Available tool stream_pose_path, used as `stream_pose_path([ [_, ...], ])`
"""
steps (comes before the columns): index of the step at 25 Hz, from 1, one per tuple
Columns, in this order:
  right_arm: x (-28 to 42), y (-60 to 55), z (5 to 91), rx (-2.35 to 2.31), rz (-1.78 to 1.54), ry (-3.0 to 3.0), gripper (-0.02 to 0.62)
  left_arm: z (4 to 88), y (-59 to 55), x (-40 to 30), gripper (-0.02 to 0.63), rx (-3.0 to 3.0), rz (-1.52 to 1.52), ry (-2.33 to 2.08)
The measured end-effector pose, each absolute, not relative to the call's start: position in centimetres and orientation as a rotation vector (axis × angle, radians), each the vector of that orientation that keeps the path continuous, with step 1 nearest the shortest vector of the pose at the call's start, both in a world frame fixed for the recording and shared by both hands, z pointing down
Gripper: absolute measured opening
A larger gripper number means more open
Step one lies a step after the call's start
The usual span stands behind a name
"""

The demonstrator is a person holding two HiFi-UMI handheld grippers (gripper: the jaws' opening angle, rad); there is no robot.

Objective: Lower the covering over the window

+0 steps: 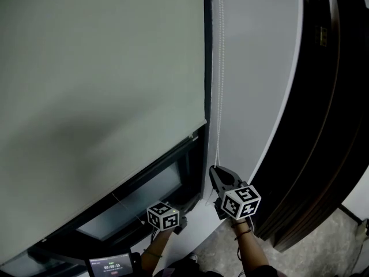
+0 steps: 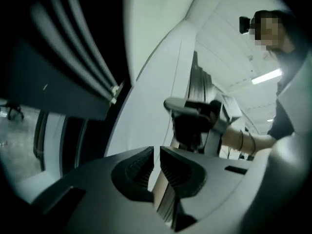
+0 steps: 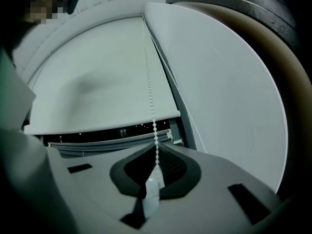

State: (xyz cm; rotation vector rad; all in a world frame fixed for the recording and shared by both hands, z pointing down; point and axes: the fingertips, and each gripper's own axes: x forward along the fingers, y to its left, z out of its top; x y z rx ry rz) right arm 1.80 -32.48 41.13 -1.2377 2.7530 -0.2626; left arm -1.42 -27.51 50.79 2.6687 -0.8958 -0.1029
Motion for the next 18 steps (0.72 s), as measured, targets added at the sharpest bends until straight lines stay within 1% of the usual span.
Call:
stream_pose_path([
  [2,1.7,-32.2,41.2,-1.237,-0.262,2.749,0.02,45.3,-28.5,-1.1,0.026,2.775,-0.189,-0.874],
  [6,1.7,-31.8,41.3,-1.24,-0.247,2.752,0.02,34.6,-30.2,0.0,0.058,2.941,-0.341,-0.849],
  [10,1.5,-31.4,41.2,-1.241,-0.221,2.756,0.02,25.6,-31.2,1.1,0.081,3.068,-0.465,-0.821],
  [14,1.1,-30.9,41.1,-1.231,-0.215,2.763,0.02,18.9,-31.5,2.0,0.087,3.162,-0.557,-0.816],
  [18,0.4,-30.6,41.0,-1.217,-0.204,2.775,0.02,14.5,-31.8,2.7,0.087,3.221,-0.614,-0.845],
])
